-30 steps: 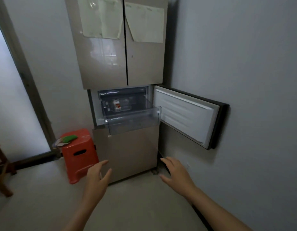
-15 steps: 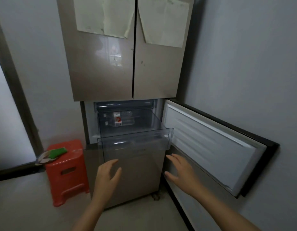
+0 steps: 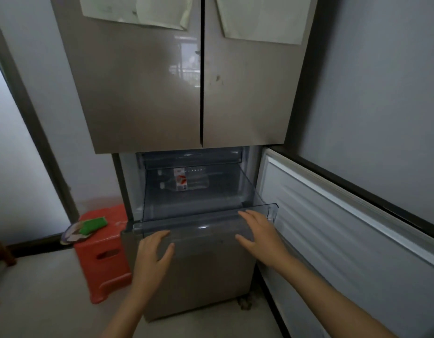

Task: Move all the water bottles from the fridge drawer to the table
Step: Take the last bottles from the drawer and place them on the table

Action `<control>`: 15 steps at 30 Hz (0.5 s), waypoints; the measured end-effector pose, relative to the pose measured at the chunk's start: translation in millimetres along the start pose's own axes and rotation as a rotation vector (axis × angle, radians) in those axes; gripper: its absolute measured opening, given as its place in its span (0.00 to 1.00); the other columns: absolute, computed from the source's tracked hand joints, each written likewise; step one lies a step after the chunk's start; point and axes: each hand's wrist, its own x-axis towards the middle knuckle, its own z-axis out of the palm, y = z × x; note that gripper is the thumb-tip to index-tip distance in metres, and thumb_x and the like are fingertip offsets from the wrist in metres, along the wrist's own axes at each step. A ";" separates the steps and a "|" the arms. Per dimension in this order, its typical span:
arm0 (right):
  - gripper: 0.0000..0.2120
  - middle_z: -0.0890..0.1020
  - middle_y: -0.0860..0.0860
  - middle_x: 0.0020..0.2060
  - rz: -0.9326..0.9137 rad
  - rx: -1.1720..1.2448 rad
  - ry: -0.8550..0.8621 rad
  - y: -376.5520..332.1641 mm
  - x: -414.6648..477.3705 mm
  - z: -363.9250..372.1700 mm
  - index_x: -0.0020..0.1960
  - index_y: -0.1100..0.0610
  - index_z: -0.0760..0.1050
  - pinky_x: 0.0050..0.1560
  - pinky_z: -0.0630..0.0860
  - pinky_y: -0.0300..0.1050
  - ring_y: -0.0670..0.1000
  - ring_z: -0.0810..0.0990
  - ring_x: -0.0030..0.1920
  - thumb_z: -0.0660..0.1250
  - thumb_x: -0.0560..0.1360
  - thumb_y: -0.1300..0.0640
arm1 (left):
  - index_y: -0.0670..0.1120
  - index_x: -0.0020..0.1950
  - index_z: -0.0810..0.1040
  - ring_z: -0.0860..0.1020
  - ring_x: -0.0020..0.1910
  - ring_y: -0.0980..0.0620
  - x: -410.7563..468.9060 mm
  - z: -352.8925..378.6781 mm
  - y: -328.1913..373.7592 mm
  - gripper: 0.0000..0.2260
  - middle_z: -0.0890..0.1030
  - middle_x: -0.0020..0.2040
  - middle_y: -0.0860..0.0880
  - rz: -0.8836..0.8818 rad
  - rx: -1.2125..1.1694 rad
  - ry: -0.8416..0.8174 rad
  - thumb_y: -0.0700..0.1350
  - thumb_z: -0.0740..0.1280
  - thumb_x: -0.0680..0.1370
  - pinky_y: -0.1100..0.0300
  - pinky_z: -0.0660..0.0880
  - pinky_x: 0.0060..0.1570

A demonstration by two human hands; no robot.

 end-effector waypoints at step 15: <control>0.28 0.59 0.52 0.73 -0.249 0.062 -0.216 62.0 194.6 33.2 0.74 0.52 0.57 0.72 0.55 0.46 0.51 0.55 0.73 0.61 0.77 0.47 | 0.39 0.57 0.77 0.73 0.58 0.43 101.0 65.9 3.0 0.13 0.78 0.55 0.40 -0.181 0.191 0.182 0.37 0.69 0.73 0.55 0.65 0.57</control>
